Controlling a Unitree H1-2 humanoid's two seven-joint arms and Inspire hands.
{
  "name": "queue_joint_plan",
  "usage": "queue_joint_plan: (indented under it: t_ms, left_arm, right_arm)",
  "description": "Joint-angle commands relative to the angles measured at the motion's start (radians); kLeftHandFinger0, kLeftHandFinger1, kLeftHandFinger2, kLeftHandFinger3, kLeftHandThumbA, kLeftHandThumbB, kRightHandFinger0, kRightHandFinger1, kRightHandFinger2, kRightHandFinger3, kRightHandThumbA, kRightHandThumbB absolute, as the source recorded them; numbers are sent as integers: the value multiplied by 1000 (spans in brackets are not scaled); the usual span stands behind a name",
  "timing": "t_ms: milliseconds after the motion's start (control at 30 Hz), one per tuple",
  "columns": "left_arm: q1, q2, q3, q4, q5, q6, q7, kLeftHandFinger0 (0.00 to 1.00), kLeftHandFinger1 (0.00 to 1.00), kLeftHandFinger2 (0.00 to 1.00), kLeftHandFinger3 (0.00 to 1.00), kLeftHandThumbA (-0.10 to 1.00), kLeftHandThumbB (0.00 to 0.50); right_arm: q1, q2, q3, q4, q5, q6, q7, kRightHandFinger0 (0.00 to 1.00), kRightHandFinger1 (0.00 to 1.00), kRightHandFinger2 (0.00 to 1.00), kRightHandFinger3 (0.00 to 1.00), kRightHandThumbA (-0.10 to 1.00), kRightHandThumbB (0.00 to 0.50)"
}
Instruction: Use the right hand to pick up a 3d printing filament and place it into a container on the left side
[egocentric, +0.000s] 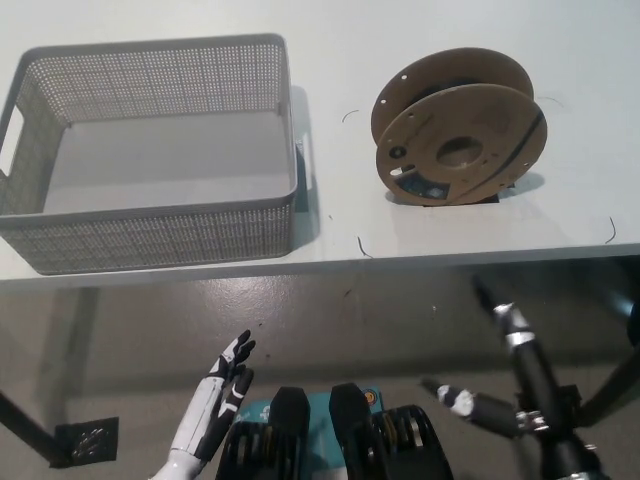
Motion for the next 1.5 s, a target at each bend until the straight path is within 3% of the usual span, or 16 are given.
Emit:
queue_joint_plan:
  t_ms: [0,167,200,300,367,600,667,733,800,900,1067,1167,1200,1267,1367,1467]
  left_arm:
    - [-16,12,-10,-30,18,-58,31,1000,1000,1000,1000,1000,265]
    - [-17,11,-14,-26,17,-58,34,1000,1000,1000,1000,1000,282]
    - [-18,11,-14,-25,18,-58,34,1000,1000,1000,1000,1000,282]
    - [-25,15,-16,-19,17,-58,35,1000,1000,1000,1000,1000,275]
    - [-25,17,-18,-20,15,-58,38,1000,1000,1000,1000,1000,275]
    - [-25,17,-19,-19,14,-58,37,1000,1000,1000,1000,1000,274]
    - [-32,22,-20,-16,11,-58,34,1000,1000,1000,1000,1000,265]
    - [-34,20,-21,-13,9,-58,32,1000,1000,1000,1000,1000,264]
    - [-27,21,-27,-13,13,-58,35,1000,1000,1000,1000,1000,254]
    - [-23,21,-32,-12,11,-58,37,1000,1000,1000,1000,1000,241]
    - [-11,25,-39,-11,5,-58,36,1000,1000,1000,1000,1000,237]
    - [-9,25,-42,-10,16,-58,40,1000,1000,1000,1000,1000,236]
    - [-11,24,-42,-12,21,-58,40,1000,1000,1000,1000,1000,231]
    - [-11,25,-41,-15,20,-58,35,1000,1000,1000,1000,1000,236]
    - [-6,23,-45,-16,21,-58,29,1000,1000,1000,1000,1000,241]
    - [5,22,-49,-21,24,-58,29,1000,1000,1000,1000,1000,220]
  right_arm:
    - [1,-17,-61,-178,19,-94,-65,1000,1000,1000,1000,1000,75]
    - [-45,-62,-141,-270,31,-69,-34,1000,1000,1000,1000,1000,102]
    - [-83,-96,-169,-304,61,-20,-18,1000,1000,1000,1000,1000,142]
    - [-164,-162,-217,-336,77,41,1,1000,1000,1000,1000,1000,148]
    - [-228,-236,-243,-355,123,116,36,1000,1000,1000,1000,1000,135]
    - [-484,-481,-270,-285,403,476,189,1000,1000,1000,1000,1000,275]
    - [-580,-549,-264,-236,455,574,244,1000,1000,1000,1000,1000,192]
    - [-649,-601,-248,-187,460,649,292,1000,1000,1000,1000,1000,209]
    - [-725,-649,-219,-134,423,708,336,1000,1000,1000,1000,1000,159]
    - [-821,-722,-141,-57,323,811,409,1000,1000,1000,1000,1000,232]
    - [-968,-753,-37,113,400,846,563,1000,1000,1000,1000,1000,159]
    - [-1037,-775,42,188,456,846,610,1000,1000,1000,1000,1000,167]
    - [-1078,-786,94,217,467,846,614,1000,1000,1000,1000,1000,227]
    - [-1126,-790,150,263,459,846,625,1000,1000,1000,1000,1000,275]
    - [-1213,-764,214,376,390,846,694,1000,1000,1000,1000,1000,279]
    - [-1294,-731,266,462,347,846,758,1000,1000,1000,1000,1000,340]
